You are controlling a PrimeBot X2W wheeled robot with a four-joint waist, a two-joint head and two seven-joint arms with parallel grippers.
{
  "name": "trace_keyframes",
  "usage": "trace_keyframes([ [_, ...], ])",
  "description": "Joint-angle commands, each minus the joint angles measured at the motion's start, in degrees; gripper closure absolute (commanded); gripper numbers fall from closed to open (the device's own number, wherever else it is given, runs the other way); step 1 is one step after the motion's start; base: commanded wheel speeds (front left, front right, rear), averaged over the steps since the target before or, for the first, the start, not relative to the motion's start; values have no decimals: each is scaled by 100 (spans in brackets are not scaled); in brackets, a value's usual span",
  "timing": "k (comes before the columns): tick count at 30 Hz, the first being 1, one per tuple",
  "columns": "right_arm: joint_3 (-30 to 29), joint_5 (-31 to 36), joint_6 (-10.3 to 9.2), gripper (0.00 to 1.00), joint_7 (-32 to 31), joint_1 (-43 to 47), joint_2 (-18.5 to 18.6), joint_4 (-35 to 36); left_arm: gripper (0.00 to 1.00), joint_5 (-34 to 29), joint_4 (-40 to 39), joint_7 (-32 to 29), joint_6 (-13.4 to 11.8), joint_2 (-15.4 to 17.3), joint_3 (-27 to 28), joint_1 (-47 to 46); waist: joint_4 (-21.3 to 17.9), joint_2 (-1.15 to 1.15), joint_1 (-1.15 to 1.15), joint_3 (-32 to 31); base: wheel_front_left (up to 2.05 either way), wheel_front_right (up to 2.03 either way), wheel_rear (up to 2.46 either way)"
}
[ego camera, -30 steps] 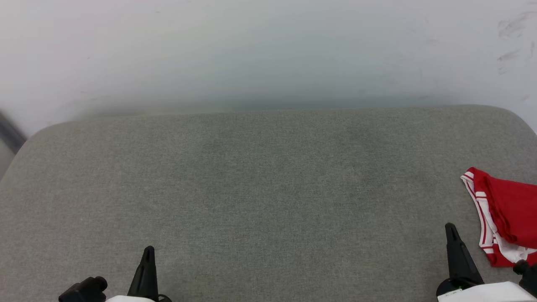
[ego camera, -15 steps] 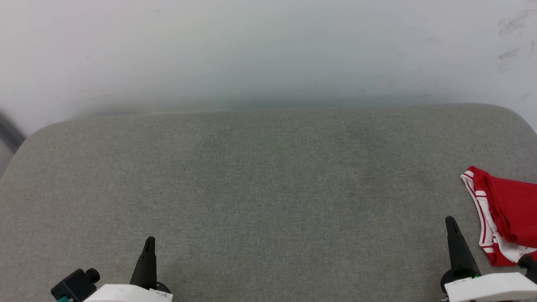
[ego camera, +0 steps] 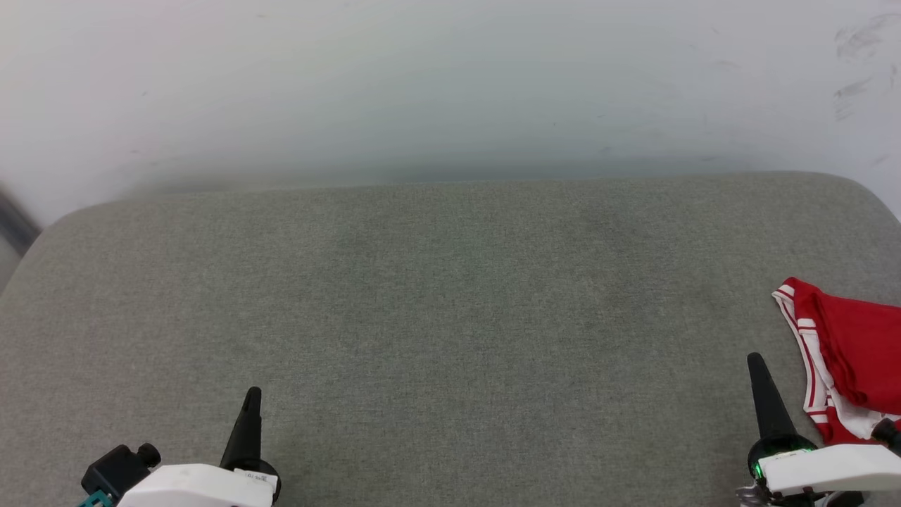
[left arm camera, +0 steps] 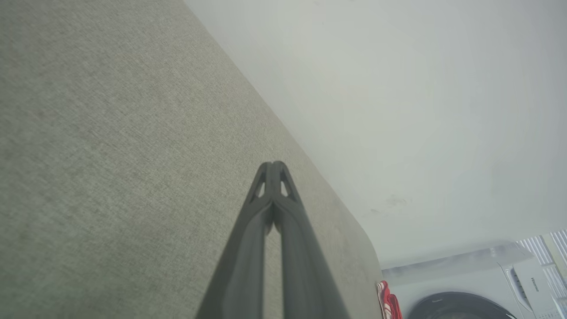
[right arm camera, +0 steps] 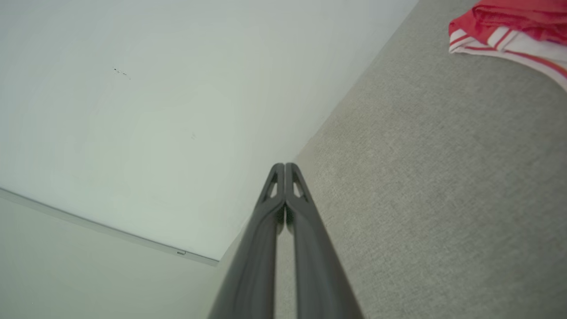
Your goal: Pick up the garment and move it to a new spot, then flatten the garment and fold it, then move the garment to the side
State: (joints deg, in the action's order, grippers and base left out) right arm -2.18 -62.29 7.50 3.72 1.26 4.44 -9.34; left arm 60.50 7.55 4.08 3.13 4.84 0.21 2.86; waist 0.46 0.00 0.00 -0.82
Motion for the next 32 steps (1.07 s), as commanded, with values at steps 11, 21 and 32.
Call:
trace_keyframes([
  [11,-47,-750,-1,100,-185,-259,47,-73,100,796,116,-189,121,38,91,-300,-8,0,0,17,0,0,0],
  [21,-82,-1297,-1,100,-330,-375,42,-155,100,1378,239,-340,203,33,149,-428,-15,0,0,32,0,0,0],
  [32,-125,-1837,0,100,-483,-495,31,-246,100,1958,349,-490,266,23,213,-585,-23,0,0,49,0,0,0],
])
